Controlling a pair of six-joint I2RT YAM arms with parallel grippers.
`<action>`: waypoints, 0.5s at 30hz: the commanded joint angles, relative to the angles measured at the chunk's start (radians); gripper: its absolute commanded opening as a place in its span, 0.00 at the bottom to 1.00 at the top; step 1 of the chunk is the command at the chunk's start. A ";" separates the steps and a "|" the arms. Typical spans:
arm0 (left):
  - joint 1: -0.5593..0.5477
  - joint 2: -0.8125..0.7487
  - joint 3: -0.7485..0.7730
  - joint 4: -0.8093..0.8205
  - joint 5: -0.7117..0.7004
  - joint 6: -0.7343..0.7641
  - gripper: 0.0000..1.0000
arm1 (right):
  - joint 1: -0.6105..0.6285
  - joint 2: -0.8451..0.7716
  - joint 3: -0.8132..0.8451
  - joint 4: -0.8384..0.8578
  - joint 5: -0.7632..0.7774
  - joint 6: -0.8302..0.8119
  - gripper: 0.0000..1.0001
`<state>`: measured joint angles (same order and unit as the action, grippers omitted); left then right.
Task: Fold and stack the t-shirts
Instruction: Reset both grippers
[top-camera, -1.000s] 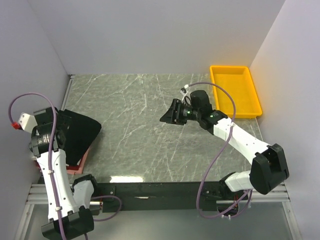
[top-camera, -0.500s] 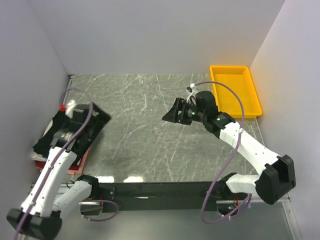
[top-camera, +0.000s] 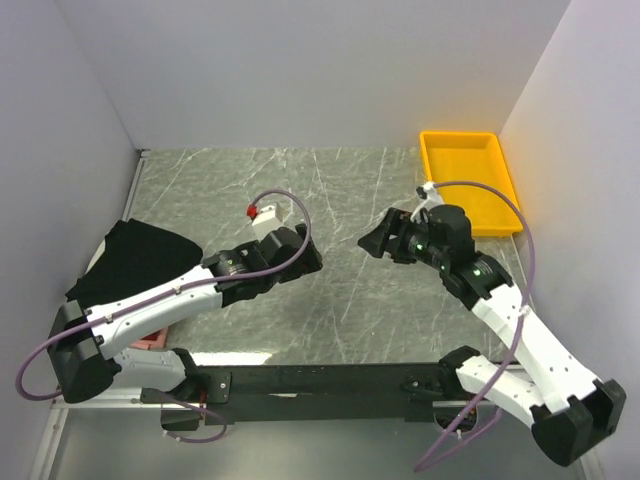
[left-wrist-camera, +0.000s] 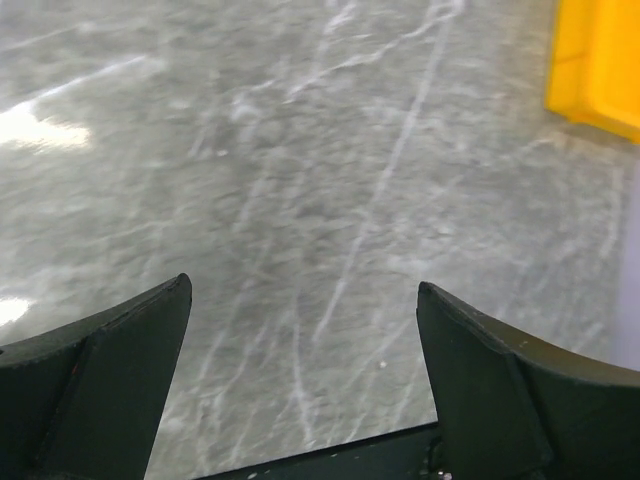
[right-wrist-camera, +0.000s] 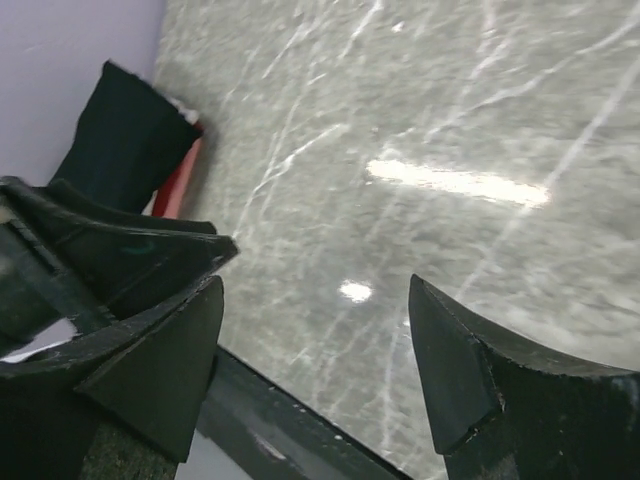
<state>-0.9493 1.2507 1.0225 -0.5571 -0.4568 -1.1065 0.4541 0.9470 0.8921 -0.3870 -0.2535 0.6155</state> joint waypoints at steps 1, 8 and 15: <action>-0.019 -0.030 -0.015 0.189 0.009 0.062 0.99 | -0.008 -0.091 -0.030 -0.059 0.108 -0.030 0.81; -0.020 -0.088 -0.079 0.314 0.040 0.131 1.00 | -0.009 -0.162 -0.039 -0.090 0.149 -0.034 0.82; -0.020 -0.143 -0.121 0.355 0.040 0.168 0.99 | -0.011 -0.192 -0.071 -0.078 0.154 -0.011 0.82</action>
<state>-0.9657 1.1515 0.9134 -0.2771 -0.4229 -0.9859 0.4507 0.7769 0.8421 -0.4812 -0.1204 0.6018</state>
